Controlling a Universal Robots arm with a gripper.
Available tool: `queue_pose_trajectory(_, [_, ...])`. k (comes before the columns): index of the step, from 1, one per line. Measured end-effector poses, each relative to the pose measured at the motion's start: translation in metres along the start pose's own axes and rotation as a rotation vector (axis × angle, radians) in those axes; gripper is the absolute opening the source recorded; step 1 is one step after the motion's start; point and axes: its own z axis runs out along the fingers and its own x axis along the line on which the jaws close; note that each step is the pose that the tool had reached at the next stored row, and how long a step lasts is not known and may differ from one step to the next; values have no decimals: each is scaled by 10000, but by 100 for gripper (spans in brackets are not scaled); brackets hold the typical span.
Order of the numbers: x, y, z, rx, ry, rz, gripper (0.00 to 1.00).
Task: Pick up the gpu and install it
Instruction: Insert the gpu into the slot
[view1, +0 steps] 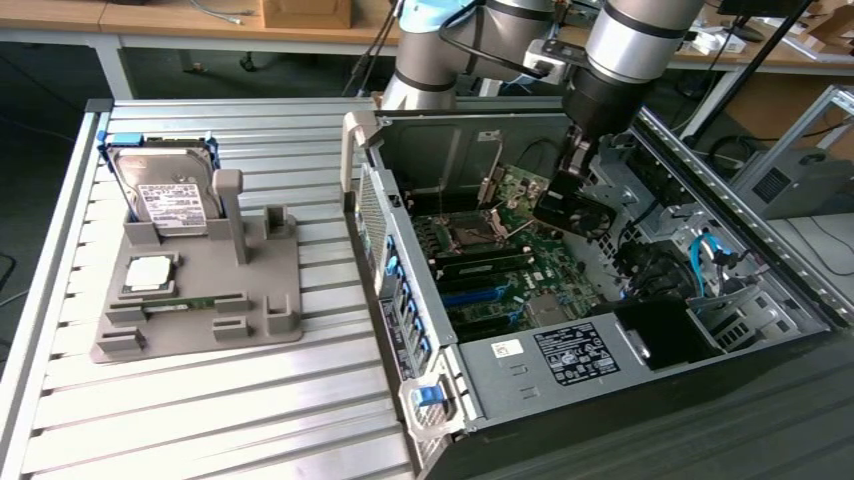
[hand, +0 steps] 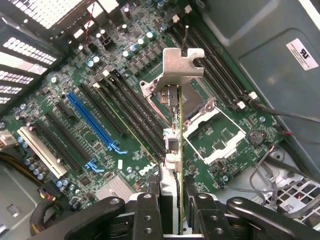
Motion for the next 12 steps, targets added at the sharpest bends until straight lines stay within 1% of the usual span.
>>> queue_pose_trajectory(12, [0,0,3,-10,-10,-854,30])
